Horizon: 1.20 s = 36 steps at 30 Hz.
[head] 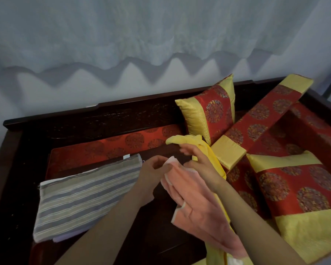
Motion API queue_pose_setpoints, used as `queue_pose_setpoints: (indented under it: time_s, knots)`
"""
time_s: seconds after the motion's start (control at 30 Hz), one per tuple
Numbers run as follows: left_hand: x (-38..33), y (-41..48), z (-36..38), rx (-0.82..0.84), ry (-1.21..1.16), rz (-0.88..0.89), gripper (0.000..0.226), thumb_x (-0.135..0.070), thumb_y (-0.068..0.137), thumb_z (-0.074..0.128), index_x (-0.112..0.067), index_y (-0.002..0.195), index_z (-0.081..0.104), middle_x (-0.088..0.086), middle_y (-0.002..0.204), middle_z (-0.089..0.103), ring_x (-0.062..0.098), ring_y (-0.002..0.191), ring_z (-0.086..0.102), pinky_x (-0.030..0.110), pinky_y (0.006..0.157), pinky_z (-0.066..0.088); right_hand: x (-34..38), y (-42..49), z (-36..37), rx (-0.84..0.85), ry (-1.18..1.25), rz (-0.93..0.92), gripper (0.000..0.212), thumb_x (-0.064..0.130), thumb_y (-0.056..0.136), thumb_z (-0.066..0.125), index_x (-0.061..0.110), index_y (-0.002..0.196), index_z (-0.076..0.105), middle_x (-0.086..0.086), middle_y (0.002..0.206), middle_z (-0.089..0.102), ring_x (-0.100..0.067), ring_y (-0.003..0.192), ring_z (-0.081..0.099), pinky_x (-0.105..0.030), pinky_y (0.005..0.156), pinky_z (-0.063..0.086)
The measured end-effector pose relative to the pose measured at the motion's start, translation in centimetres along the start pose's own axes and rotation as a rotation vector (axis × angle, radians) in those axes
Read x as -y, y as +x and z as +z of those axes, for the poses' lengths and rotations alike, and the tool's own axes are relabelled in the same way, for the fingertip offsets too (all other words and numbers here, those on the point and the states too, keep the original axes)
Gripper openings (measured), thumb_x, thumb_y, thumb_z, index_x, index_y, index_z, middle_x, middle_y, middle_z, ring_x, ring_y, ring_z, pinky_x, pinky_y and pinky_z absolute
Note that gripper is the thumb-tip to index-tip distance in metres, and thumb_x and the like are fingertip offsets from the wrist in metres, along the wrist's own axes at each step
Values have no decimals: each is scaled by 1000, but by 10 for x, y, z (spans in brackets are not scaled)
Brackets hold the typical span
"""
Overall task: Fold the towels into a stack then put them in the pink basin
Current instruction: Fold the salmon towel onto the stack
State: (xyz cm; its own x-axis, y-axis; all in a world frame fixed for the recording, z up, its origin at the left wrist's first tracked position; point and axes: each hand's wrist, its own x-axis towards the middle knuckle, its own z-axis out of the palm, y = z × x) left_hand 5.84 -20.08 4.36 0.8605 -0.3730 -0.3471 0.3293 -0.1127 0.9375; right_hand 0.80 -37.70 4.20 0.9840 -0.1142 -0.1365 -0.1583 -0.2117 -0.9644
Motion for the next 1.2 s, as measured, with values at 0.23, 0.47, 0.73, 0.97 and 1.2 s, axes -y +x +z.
queue_pose_setpoints:
  time_s: [0.23, 0.47, 0.73, 0.97, 1.2]
  knots:
    - [-93, -43, -80, 319, 43, 221, 12, -7, 65, 60, -15, 74, 59, 5, 70, 53, 14, 63, 47, 24, 53, 37, 33, 15, 19, 486, -432, -100, 34, 20, 70, 84, 23, 99, 67, 5, 98, 66, -8, 94, 60, -26, 89, 49]
    - [-180, -77, -157, -24, -24, 388, 22, -2, 60, 45, -20, 62, 57, 3, 63, 55, 13, 53, 43, 23, 48, 30, 91, 24, 16, 389, -472, -381, 31, 35, 75, 76, 7, 84, 66, -5, 92, 61, -13, 90, 57, -32, 82, 46]
    - [-236, -107, -199, -276, -33, 568, 33, 2, 81, 47, -27, 81, 61, -3, 70, 58, 9, 60, 49, 17, 48, 39, 174, 18, 39, 273, -152, -554, 41, -7, 81, 67, 26, 105, 65, 18, 99, 66, -4, 94, 63, -16, 83, 45]
    - [-240, -117, -230, -489, 127, 622, 19, -11, 87, 61, -25, 80, 72, -13, 72, 71, 2, 69, 60, 18, 60, 46, 186, 15, 47, 326, -229, -562, 22, 11, 72, 81, 8, 93, 76, 0, 90, 74, -9, 82, 68, -17, 76, 48]
    - [-229, -123, -234, -496, 189, 606, 8, -14, 82, 69, -21, 84, 72, -14, 74, 74, -2, 71, 66, 17, 67, 56, 177, 16, 47, 283, -267, -533, 16, 2, 74, 76, 14, 77, 68, 5, 76, 68, -7, 73, 62, -22, 72, 49]
